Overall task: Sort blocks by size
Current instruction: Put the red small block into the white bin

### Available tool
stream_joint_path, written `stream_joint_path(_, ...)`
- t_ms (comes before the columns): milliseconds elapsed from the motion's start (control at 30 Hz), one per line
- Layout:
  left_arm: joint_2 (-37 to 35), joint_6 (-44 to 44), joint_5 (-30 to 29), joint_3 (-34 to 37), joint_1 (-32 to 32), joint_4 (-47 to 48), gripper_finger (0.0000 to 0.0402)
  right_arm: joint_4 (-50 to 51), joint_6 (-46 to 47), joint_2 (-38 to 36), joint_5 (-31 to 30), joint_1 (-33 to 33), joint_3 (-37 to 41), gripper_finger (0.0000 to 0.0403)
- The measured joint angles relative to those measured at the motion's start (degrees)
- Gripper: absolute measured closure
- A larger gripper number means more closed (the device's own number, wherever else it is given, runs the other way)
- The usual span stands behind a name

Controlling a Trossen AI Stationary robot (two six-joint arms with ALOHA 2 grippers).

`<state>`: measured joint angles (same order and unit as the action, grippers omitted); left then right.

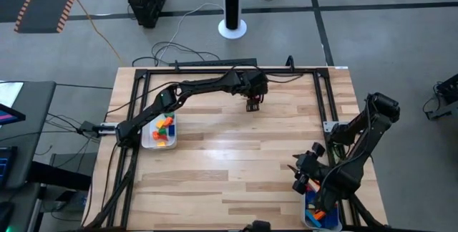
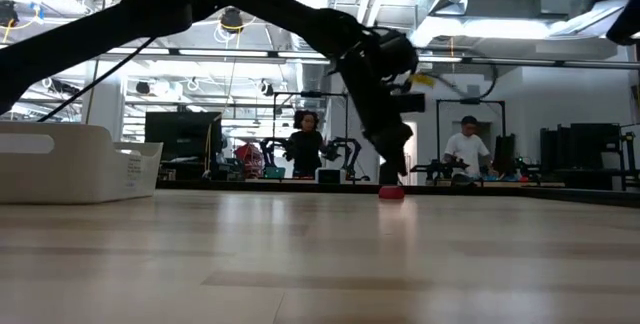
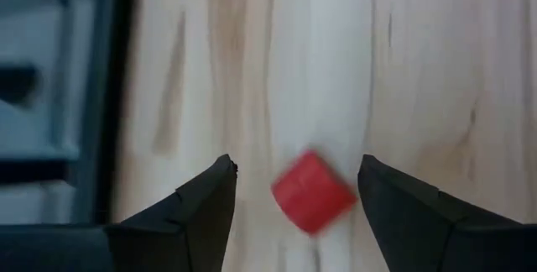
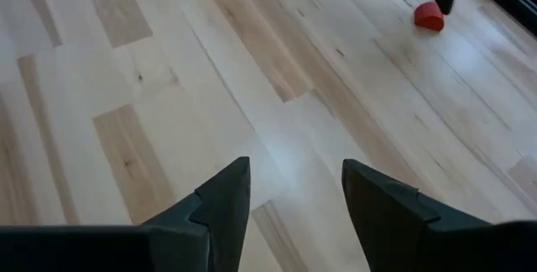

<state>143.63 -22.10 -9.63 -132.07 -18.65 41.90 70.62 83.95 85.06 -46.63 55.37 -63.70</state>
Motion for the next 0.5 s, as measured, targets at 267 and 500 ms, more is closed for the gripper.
stream_joint_path(267,-0.4,-23.5,-7.1,-2.3,3.6,-3.9,0.0164,0.1,-0.4,-0.1,0.0,-0.8,0.0,0.0187)
stream_joint_path(500,1.0,-22.8,-9.6,-1.0,3.8,-2.2,0.0178,1.0,-0.4,-2.1,0.0,-1.2,0.0,0.0187)
